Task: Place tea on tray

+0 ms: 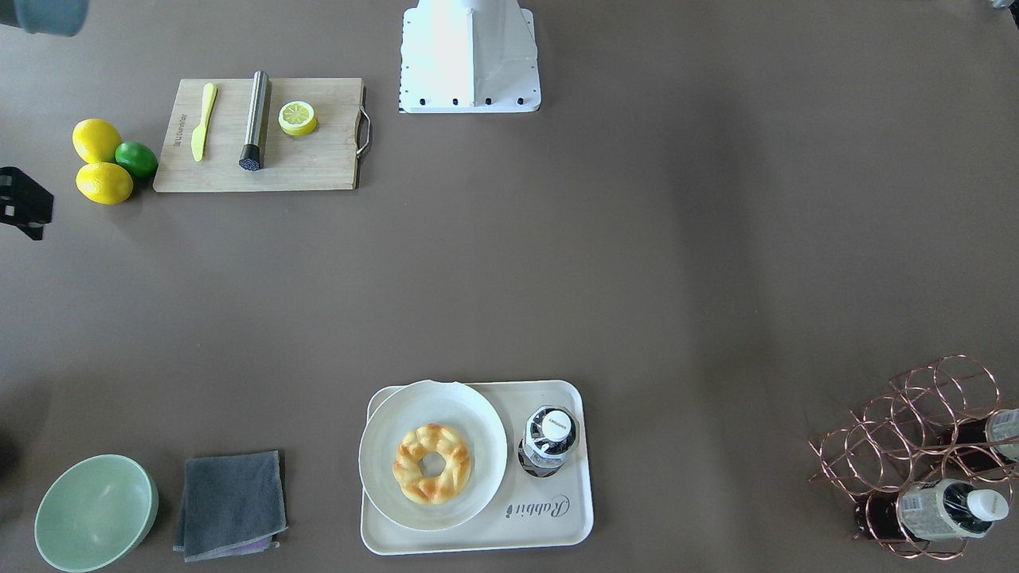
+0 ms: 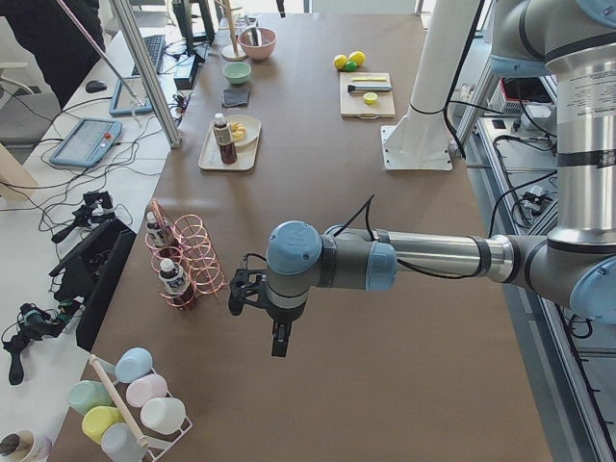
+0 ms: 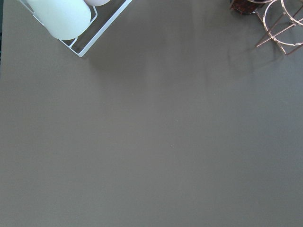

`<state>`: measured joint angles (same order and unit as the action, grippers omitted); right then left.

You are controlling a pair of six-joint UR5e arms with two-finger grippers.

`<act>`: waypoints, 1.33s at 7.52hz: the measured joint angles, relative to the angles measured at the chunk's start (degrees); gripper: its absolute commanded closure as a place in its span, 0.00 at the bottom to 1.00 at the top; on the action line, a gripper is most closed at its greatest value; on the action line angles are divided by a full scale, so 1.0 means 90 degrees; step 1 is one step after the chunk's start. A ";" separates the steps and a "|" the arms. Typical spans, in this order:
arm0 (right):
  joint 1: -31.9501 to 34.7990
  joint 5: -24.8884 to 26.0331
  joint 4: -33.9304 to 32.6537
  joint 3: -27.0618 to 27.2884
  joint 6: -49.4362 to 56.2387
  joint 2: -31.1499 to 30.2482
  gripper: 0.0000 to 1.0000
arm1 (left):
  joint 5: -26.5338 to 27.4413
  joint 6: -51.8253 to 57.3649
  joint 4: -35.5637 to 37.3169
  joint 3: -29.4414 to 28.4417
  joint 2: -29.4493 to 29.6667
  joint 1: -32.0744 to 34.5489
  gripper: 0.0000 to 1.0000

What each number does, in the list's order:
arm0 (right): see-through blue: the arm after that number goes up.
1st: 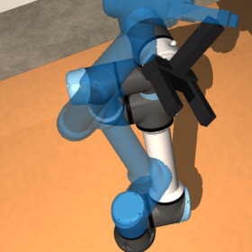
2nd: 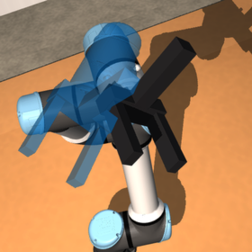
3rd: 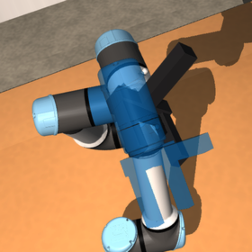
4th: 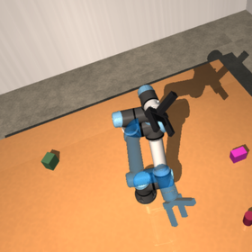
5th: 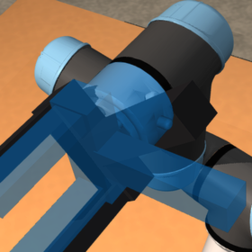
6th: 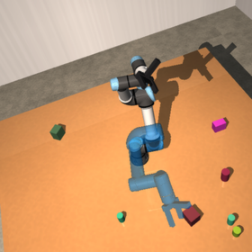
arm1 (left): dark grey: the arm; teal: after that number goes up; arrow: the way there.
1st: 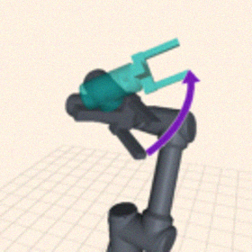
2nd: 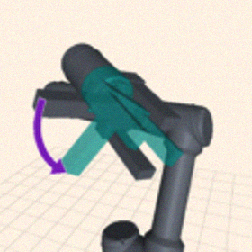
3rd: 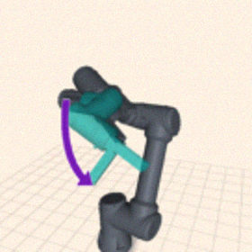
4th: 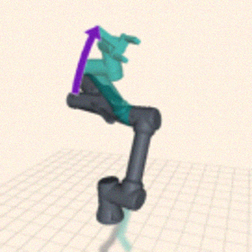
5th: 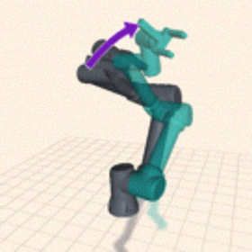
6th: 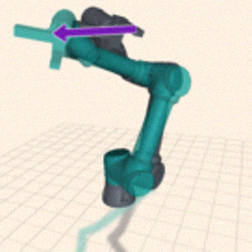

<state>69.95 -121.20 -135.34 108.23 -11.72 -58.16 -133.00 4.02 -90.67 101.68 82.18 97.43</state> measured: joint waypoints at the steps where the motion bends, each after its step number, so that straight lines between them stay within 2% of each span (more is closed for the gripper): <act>1: 0.0559 -0.0234 0.0064 0.0080 0.0800 -0.0754 0.00 | -0.0016 0.0007 -0.0124 -0.0016 0.0000 0.0082 0.02; 3: 0.1287 -0.0485 0.0794 0.0088 0.1482 -0.1989 0.00 | -0.0018 -0.0028 -0.0340 -0.0138 0.0054 0.0110 0.02; 5: 0.1649 -0.0532 0.1788 -0.0089 0.1624 -0.2877 0.00 | -0.0017 -0.0015 -0.0391 -0.0257 0.0182 0.0089 0.02; 8: 0.2068 -0.0638 0.3109 -0.0828 0.1841 -0.3630 0.00 | 0.0026 0.0004 -0.0338 -0.0249 0.0385 -0.0221 0.02; 10: 0.2299 -0.0721 0.3522 -0.0983 0.1865 -0.3903 0.00 | 0.0028 0.0003 -0.0324 -0.0262 0.0406 -0.0434 0.02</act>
<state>90.65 -127.69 -103.64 99.38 5.06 -93.28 -132.75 4.05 -93.59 99.32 85.84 93.53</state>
